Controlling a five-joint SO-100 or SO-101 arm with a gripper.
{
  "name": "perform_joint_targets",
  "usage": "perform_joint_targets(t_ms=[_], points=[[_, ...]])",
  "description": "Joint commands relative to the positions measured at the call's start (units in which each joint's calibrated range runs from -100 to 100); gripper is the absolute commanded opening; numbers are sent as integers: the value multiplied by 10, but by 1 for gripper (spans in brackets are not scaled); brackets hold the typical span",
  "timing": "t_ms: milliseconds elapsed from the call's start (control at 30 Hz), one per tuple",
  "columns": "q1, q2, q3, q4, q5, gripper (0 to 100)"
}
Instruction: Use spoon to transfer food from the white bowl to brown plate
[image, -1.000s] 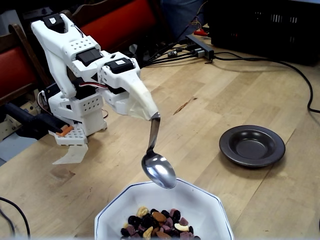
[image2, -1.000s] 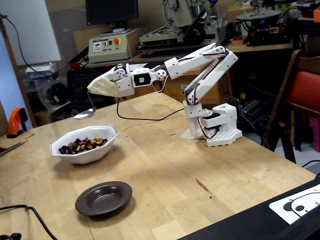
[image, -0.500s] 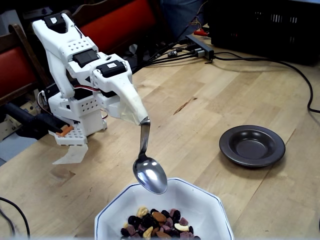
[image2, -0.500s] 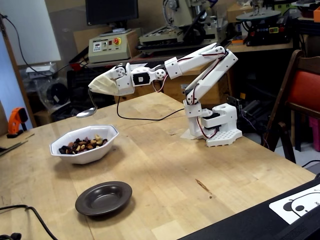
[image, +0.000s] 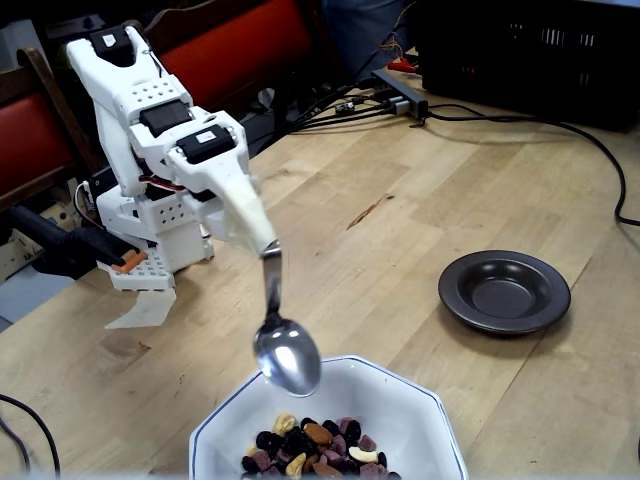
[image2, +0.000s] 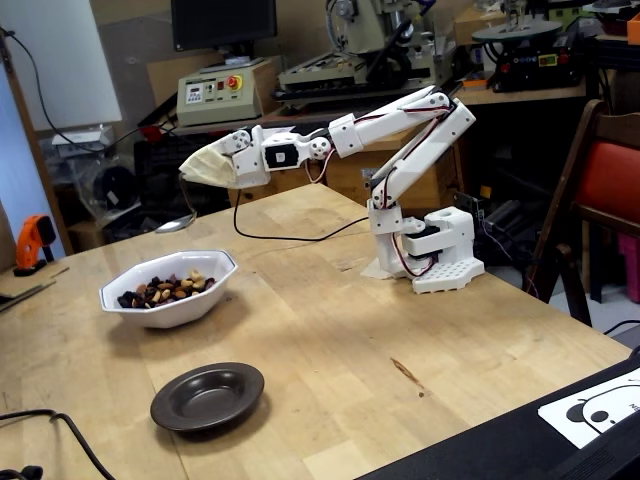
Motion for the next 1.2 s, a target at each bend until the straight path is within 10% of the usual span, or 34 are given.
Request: perform_joint_targets(t_ms=[0,1167], points=[[55,-3,-9,-13,0,3],[-64,67,-9,-14,59,3]])
